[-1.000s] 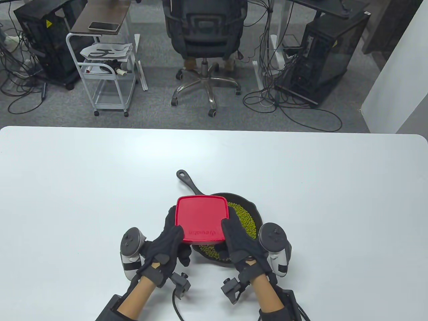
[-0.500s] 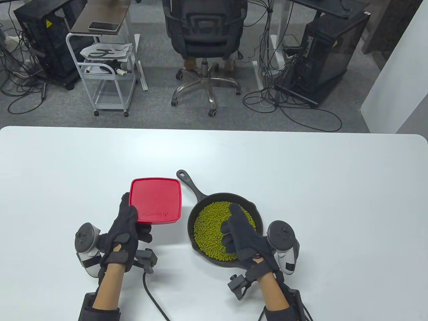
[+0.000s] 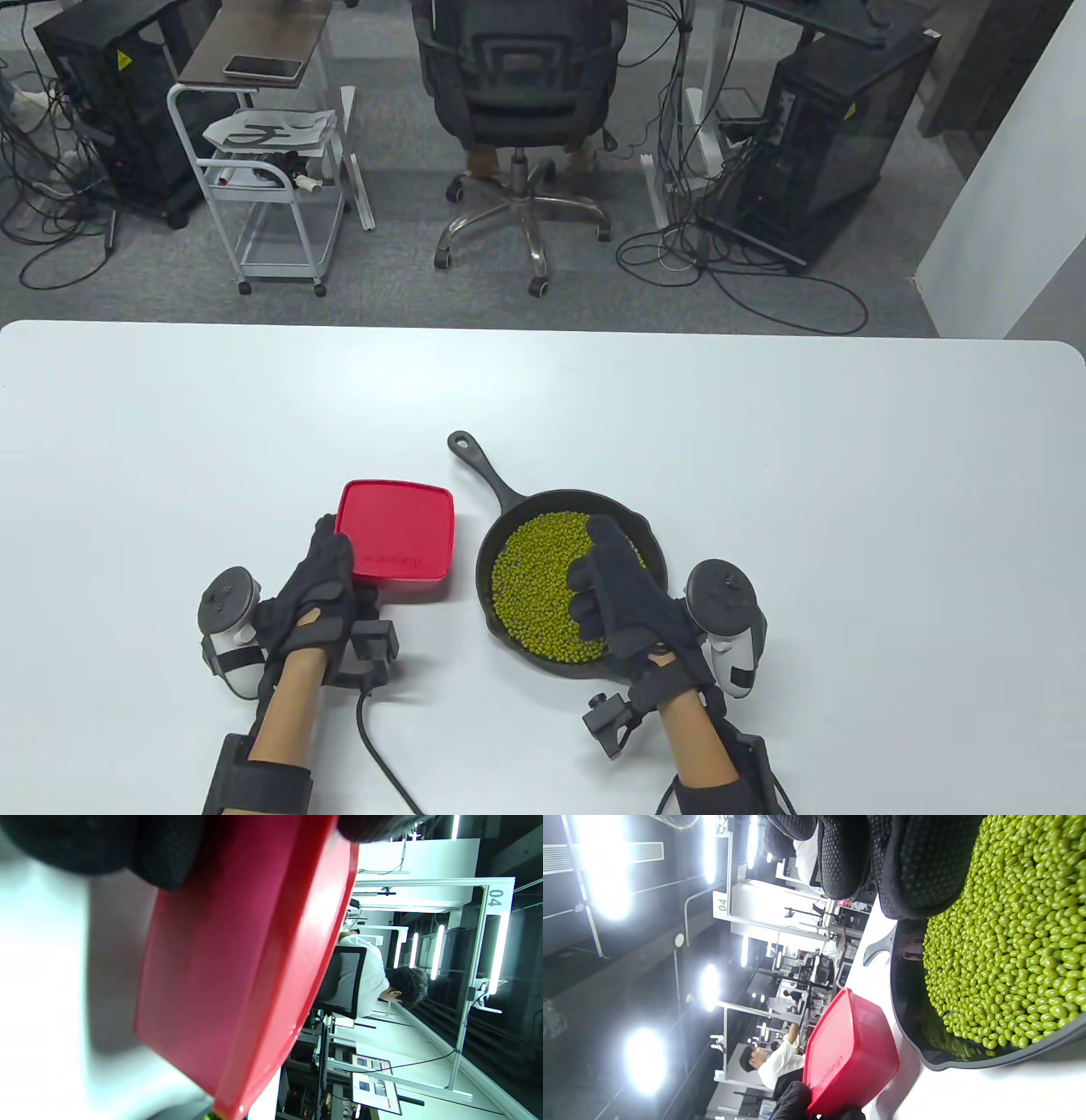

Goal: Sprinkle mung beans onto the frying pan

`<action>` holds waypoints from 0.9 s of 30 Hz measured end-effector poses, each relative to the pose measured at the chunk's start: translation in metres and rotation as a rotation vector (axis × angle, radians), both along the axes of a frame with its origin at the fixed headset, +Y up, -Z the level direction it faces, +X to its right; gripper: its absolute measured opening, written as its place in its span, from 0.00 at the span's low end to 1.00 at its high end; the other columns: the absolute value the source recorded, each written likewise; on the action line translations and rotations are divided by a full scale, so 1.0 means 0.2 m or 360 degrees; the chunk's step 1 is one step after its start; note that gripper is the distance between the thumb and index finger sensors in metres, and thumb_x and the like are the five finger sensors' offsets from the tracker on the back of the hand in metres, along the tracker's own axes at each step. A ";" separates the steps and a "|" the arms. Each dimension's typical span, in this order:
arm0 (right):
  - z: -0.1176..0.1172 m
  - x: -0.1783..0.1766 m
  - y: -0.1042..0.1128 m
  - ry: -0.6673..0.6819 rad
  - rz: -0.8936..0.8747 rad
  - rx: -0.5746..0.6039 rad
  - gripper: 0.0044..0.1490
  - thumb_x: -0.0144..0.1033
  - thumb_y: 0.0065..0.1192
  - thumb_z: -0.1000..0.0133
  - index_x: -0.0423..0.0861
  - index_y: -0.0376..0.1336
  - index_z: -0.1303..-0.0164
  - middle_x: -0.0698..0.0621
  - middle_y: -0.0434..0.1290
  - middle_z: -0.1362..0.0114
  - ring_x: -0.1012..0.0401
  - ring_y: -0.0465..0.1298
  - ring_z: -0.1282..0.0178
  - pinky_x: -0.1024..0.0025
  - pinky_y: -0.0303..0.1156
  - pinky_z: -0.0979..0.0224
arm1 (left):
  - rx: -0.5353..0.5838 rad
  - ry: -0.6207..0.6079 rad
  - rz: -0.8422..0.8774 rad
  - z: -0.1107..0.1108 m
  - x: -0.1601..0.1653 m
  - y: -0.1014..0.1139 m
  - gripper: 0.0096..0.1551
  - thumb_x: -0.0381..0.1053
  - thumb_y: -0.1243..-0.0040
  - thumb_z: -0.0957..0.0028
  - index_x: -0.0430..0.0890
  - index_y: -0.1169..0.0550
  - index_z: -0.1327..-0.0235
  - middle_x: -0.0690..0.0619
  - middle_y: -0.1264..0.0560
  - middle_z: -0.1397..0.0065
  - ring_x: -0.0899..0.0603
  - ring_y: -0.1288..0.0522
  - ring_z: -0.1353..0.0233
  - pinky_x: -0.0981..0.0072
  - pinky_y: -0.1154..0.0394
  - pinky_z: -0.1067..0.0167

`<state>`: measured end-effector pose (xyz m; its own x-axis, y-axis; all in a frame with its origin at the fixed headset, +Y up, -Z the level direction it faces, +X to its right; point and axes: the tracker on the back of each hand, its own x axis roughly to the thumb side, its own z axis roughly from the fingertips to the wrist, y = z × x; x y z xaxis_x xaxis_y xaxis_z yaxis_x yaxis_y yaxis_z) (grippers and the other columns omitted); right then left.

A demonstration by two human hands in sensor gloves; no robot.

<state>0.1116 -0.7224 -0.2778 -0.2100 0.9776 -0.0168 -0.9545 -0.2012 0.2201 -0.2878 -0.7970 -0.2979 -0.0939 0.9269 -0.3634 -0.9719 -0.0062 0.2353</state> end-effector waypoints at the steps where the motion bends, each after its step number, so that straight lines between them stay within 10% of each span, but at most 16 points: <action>1: 0.00 0.00 0.00 0.0003 0.0000 -0.0003 0.48 0.64 0.39 0.35 0.45 0.43 0.12 0.36 0.66 0.24 0.34 0.71 0.38 0.55 0.76 0.43 | -0.0014 0.0004 -0.0014 0.00 0.00 -0.01 0.40 0.63 0.49 0.46 0.53 0.40 0.19 0.33 0.44 0.22 0.32 0.24 0.55 0.51 0.18 0.64; 27: 0.00 -0.03 -0.03 0.0054 0.0073 -0.0037 0.47 0.63 0.39 0.34 0.45 0.43 0.13 0.35 0.65 0.24 0.34 0.71 0.38 0.55 0.76 0.43 | -0.0171 0.0118 -0.0142 -0.02 -0.05 -0.05 0.38 0.57 0.43 0.45 0.47 0.35 0.21 0.38 0.43 0.23 0.37 0.23 0.57 0.56 0.18 0.68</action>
